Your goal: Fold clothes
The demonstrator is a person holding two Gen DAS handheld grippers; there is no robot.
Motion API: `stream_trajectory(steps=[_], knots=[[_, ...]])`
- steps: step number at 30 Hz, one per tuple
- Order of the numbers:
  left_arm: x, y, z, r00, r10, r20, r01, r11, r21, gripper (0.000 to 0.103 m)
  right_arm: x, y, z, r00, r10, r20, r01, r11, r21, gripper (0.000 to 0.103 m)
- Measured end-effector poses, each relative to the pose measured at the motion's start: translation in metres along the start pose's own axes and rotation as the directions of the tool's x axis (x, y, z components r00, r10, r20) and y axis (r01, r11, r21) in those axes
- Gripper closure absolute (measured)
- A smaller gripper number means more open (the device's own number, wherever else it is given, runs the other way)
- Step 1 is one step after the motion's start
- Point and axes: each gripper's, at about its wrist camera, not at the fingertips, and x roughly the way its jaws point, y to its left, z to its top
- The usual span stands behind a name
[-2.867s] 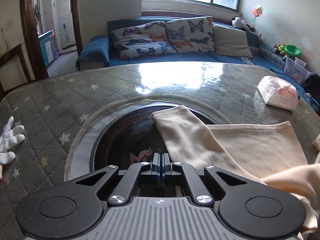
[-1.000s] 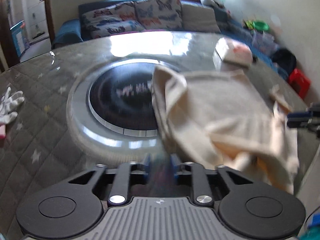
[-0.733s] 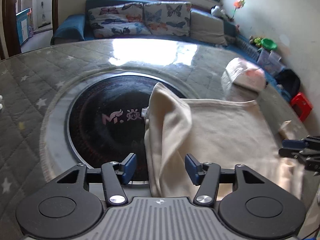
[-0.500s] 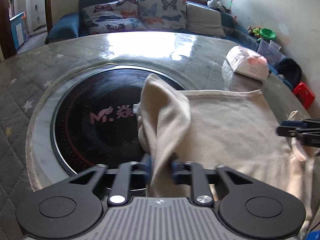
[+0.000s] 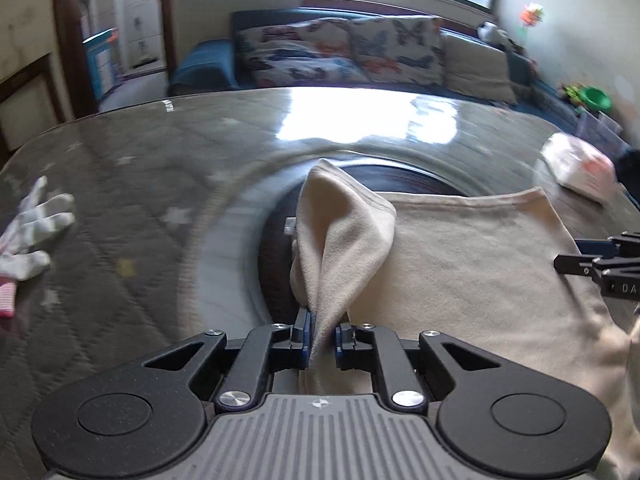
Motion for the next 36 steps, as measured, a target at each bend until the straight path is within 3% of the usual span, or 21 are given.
stream_trajectory(steps=[5, 11, 13, 15, 17, 22, 25, 26, 27, 30, 36], knots=[[-0.007, 0.027, 0.002, 1.000, 0.003, -0.002, -0.003, 0.999, -0.051, 0.083, 0.019, 0.033, 0.022, 1.000, -0.001, 0.004, 0.001, 0.995, -0.096, 0.061], [-0.024, 0.025, -0.003, 0.999, 0.040, 0.030, -0.040, 0.999, -0.005, 0.072, -0.015, 0.057, 0.013, 0.998, 0.055, 0.028, -0.050, 0.987, -0.156, 0.061], [-0.025, 0.015, -0.001, 0.998, 0.046, 0.047, -0.048, 0.998, 0.038, 0.070, -0.028, 0.063, 0.007, 0.997, 0.069, 0.029, -0.062, 0.982, -0.177, 0.061], [-0.024, 0.002, 0.003, 0.996, 0.061, 0.064, -0.068, 0.992, 0.102, 0.058, -0.041, 0.068, -0.002, 0.996, 0.079, 0.031, -0.071, 0.978, -0.197, 0.061], [-0.018, -0.011, 0.007, 0.995, 0.073, 0.073, -0.085, 0.983, 0.166, 0.056, -0.053, 0.072, -0.011, 0.996, 0.086, 0.028, -0.079, 0.977, -0.197, 0.060], [0.010, -0.040, 0.016, 0.992, 0.110, 0.069, -0.126, 0.948, 0.292, 0.056, -0.072, 0.072, -0.033, 0.996, 0.093, 0.009, -0.090, 0.980, -0.178, 0.060], [0.028, -0.049, 0.018, 0.979, 0.185, 0.084, -0.202, 0.918, 0.342, 0.061, -0.078, 0.068, -0.043, 0.996, 0.088, 0.001, -0.087, 0.983, -0.163, 0.060], [0.029, -0.047, 0.017, 0.975, 0.203, 0.094, -0.223, 0.915, 0.336, 0.078, -0.080, 0.067, -0.046, 0.997, 0.082, 0.001, -0.080, 0.984, -0.162, 0.060], [0.025, -0.039, 0.018, 0.977, 0.191, 0.091, -0.210, 0.931, 0.298, 0.089, -0.081, 0.065, -0.048, 0.998, 0.070, 0.004, -0.069, 0.984, -0.162, 0.060], [0.013, -0.016, 0.020, 0.984, 0.157, 0.088, -0.171, 0.968, 0.184, 0.095, -0.084, 0.057, -0.053, 0.998, 0.057, 0.008, -0.055, 0.989, -0.136, 0.060], [-0.051, 0.042, 0.008, 0.971, 0.174, 0.167, -0.168, 0.984, -0.052, 0.096, -0.083, 0.046, -0.063, 0.999, 0.036, -0.001, -0.036, 0.995, -0.096, 0.060]])
